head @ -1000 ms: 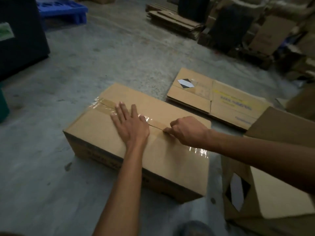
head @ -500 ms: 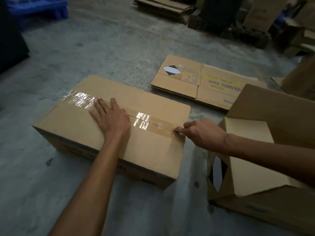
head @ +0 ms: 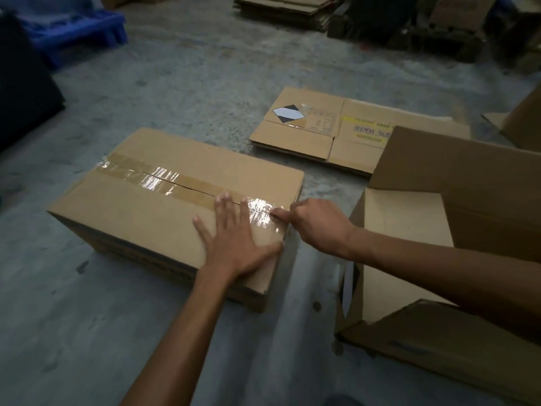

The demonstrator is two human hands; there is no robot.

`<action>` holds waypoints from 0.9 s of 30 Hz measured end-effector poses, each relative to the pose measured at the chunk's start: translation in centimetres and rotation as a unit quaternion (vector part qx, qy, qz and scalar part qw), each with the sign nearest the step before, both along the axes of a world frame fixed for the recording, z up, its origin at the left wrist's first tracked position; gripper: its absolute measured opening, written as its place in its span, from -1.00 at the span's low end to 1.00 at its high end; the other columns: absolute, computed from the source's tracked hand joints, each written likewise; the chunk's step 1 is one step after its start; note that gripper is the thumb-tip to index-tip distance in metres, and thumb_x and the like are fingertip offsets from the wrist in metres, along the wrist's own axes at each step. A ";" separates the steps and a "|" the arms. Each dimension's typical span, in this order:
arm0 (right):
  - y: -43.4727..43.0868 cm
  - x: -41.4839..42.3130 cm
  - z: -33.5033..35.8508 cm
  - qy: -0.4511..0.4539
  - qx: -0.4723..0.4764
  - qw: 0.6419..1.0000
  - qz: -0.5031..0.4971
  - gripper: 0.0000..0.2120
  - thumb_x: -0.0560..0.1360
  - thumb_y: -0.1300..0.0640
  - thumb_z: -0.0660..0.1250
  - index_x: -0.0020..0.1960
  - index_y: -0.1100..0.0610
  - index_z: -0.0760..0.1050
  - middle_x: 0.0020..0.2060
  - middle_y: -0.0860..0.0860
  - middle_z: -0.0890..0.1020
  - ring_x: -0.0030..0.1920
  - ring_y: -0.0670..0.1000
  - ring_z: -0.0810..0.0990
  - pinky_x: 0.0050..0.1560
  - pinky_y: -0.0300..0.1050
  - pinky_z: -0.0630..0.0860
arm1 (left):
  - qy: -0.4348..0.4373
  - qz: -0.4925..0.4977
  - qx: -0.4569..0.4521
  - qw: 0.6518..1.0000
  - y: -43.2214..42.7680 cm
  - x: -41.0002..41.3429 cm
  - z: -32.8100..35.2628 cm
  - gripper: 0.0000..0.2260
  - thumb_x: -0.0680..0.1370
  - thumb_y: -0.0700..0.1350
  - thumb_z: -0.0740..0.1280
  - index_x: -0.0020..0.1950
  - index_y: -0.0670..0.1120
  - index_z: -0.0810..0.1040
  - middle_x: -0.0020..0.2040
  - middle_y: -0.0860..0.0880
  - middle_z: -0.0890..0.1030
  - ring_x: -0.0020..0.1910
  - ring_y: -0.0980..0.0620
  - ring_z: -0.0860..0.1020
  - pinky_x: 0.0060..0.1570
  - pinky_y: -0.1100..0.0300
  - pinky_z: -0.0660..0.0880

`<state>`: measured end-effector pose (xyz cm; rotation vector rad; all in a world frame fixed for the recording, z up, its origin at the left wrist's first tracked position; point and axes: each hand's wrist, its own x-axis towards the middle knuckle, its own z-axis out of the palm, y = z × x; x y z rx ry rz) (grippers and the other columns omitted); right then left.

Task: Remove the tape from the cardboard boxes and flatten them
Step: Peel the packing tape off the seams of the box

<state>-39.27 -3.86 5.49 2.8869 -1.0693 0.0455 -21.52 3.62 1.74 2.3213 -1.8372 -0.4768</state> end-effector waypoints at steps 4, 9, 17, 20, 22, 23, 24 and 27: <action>0.4 -0.7 0.1 -0.003 0.005 1.000 0.002 -0.44 0.60 0.21 0.18 0.54 -0.17 0.24 -0.26 -0.01 0.39 -0.30 0.06 0.41 -0.33 -0.03 0.37 | -0.073 0.023 -0.070 0.995 1.2 -0.6 -1.5 0.08 0.28 0.62 -0.06 0.62 0.02 -0.22 0.60 -0.11 -0.29 0.56 -0.15 -0.35 0.37 -0.46 -0.27; 0.6 -1.3 0.1 -0.010 -0.005 1.000 -0.005 -0.42 0.59 0.24 0.18 0.54 -0.16 0.24 -0.31 -0.03 0.37 -0.34 0.03 0.38 -0.37 -0.04 0.31 | -0.075 0.026 -0.071 0.994 0.9 -0.8 -1.3 0.11 0.25 0.64 -0.07 0.61 0.02 -0.24 0.61 -0.09 -0.28 0.55 -0.18 -0.35 0.34 -0.50 -0.26; 1.4 -5.2 -1.4 -0.024 0.007 0.999 -0.028 -0.40 0.57 0.27 0.30 0.54 -0.07 0.27 -0.41 -0.04 0.36 -0.49 -0.03 0.35 -0.55 -0.09 0.32 | -0.080 0.025 -0.091 0.992 0.9 -0.7 -1.9 0.07 0.31 0.64 -0.12 0.62 0.00 -0.18 0.62 -0.12 -0.22 0.57 -0.19 -0.30 0.36 -0.48 -0.21; 1.7 -4.9 -1.8 -0.027 0.009 0.999 -0.031 -0.37 0.55 0.28 0.31 0.55 -0.06 0.26 -0.40 -0.04 0.32 -0.50 0.01 0.36 -0.56 -0.06 0.37 | -0.079 0.021 -0.094 0.992 1.0 -0.6 -1.9 0.06 0.33 0.64 -0.14 0.62 -0.02 -0.18 0.61 -0.14 -0.23 0.56 -0.21 -0.31 0.37 -0.47 -0.21; 1.5 -4.7 -1.8 -0.029 0.005 0.999 -0.031 -0.39 0.56 0.27 0.31 0.54 -0.06 0.27 -0.39 -0.05 0.32 -0.50 0.00 0.36 -0.57 -0.07 0.38 | -0.076 0.019 -0.094 0.993 1.0 -0.6 -1.9 0.05 0.34 0.63 -0.15 0.62 -0.03 -0.18 0.61 -0.15 -0.23 0.56 -0.22 -0.32 0.37 -0.47 -0.22; 1.4 -4.6 -1.8 -0.032 0.004 0.999 -0.030 -0.41 0.56 0.26 0.31 0.54 -0.06 0.29 -0.40 -0.05 0.32 -0.50 0.00 0.35 -0.57 -0.09 0.37 | -0.074 0.018 -0.095 0.993 1.0 -0.6 -1.9 0.04 0.35 0.62 -0.14 0.62 -0.03 -0.17 0.61 -0.16 -0.23 0.56 -0.23 -0.31 0.37 -0.47 -0.22; 1.4 -4.6 -1.8 -0.037 0.007 0.999 -0.029 -0.42 0.56 0.26 0.31 0.53 -0.05 0.30 -0.41 -0.05 0.33 -0.51 -0.01 0.35 -0.58 -0.10 0.36 | -0.072 0.017 -0.096 0.993 1.0 -0.6 -1.9 0.04 0.35 0.61 -0.14 0.62 -0.04 -0.17 0.61 -0.17 -0.23 0.56 -0.24 -0.31 0.38 -0.46 -0.22; 1.5 -4.6 -1.8 -0.051 0.014 0.998 -0.029 -0.43 0.58 0.25 0.30 0.53 -0.05 0.30 -0.41 -0.05 0.34 -0.51 -0.02 0.35 -0.59 -0.10 0.36 | -0.071 0.014 -0.093 0.993 0.9 -0.8 -1.9 0.03 0.36 0.59 -0.14 0.62 -0.06 -0.15 0.60 -0.19 -0.23 0.56 -0.25 -0.29 0.40 -0.44 -0.21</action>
